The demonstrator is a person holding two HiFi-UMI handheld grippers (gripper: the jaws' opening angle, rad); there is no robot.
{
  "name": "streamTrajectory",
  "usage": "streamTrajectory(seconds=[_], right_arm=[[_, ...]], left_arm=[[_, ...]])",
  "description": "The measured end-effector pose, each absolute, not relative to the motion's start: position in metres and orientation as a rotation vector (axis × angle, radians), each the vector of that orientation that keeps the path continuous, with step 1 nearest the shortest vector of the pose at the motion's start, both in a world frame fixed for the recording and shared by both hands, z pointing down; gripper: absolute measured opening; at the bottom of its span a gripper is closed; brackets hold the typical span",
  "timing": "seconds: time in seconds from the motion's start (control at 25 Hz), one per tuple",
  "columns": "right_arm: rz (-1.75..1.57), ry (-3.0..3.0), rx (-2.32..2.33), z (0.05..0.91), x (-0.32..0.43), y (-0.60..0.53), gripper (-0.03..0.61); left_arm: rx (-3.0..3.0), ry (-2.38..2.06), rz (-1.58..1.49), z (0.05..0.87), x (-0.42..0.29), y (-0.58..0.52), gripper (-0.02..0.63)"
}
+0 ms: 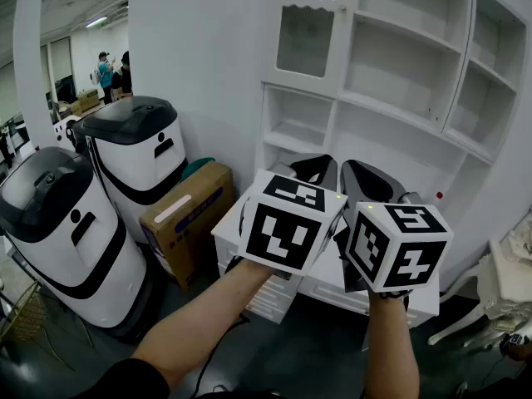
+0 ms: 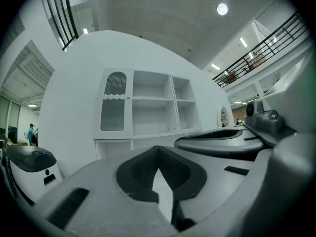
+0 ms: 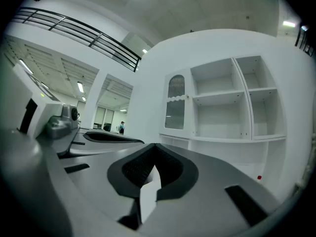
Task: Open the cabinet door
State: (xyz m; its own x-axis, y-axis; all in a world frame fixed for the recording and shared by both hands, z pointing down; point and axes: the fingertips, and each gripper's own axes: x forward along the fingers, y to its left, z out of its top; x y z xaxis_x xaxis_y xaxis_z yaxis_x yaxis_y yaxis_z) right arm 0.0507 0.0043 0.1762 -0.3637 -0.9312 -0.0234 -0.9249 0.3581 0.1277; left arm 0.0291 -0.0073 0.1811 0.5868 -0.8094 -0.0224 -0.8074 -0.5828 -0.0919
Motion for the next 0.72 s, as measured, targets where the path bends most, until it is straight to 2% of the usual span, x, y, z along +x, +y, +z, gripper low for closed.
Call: streamTrajectory(seconds=[0.72], right_arm=[[-0.153,-2.632,1.665,0.178,0.101,0.007,0.021]], left_arm=[[-2.667,1.471,-0.066,0.184,0.079,-0.004,0.005]])
